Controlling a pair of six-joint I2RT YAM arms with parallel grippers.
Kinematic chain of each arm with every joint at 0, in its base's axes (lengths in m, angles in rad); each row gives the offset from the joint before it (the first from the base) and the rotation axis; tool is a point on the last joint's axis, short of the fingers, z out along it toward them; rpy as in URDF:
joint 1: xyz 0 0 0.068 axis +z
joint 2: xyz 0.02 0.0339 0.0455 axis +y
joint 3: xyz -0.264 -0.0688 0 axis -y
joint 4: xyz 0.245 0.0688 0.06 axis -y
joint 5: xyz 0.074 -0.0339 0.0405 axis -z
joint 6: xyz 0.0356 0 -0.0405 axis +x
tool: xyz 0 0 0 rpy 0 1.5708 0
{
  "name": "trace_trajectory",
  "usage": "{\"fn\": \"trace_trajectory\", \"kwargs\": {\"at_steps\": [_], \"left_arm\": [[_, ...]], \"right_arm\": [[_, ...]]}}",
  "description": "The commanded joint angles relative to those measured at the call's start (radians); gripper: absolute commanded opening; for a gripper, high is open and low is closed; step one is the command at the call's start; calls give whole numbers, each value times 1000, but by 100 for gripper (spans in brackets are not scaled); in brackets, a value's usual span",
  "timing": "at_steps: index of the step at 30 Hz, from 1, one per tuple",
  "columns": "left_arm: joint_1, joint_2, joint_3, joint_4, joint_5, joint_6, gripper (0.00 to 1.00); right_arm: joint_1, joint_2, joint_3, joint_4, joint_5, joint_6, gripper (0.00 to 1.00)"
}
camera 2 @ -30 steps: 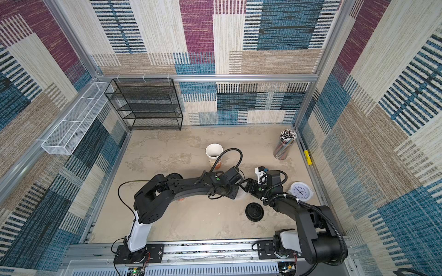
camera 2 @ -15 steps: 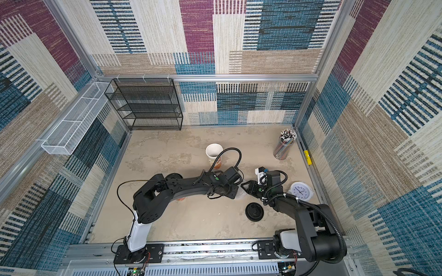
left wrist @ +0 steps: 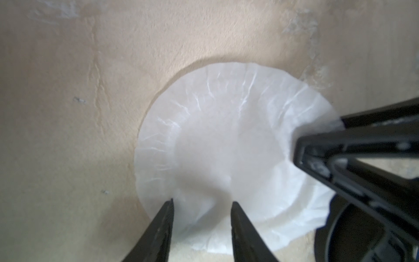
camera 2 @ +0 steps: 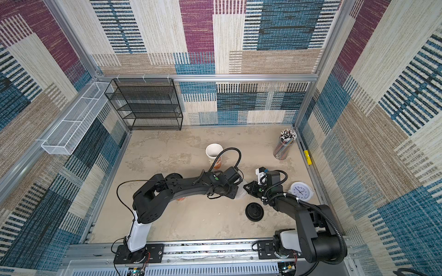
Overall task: Put the leak-proof paper on the milk tea cups
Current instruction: Pick up the leak-proof paper from the center of the board.
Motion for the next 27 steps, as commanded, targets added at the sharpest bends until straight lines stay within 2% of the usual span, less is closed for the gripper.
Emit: {"fn": "trace_trajectory", "kwargs": {"at_steps": [1, 4, 10, 18, 21, 24, 27], "left_arm": [[2, 1, -9, -81, 6, -6, 46], [1, -11, -7, -68, 7, -5, 48], [0, -101, -44, -16, -10, 1, 57], [-24, -438, -188, 95, -33, -9, 68], [-21, -556, -184, 48, -107, 15, 72], [27, -647, -141, -29, -144, 46, 75], [137, -714, -100, -113, -114, 39, 75]], "right_arm": [[0, -9, 7, 6, 6, -10, 6], [0, -25, 12, -10, 4, -14, 0], [0, -92, 26, -97, 47, -17, 0], [0, -309, 113, -431, 247, -15, 0], [0, -373, 185, -527, 236, -18, 0], [0, -400, 301, -590, 172, -15, 0], [0, -389, 438, -624, 111, -18, 0]]}}
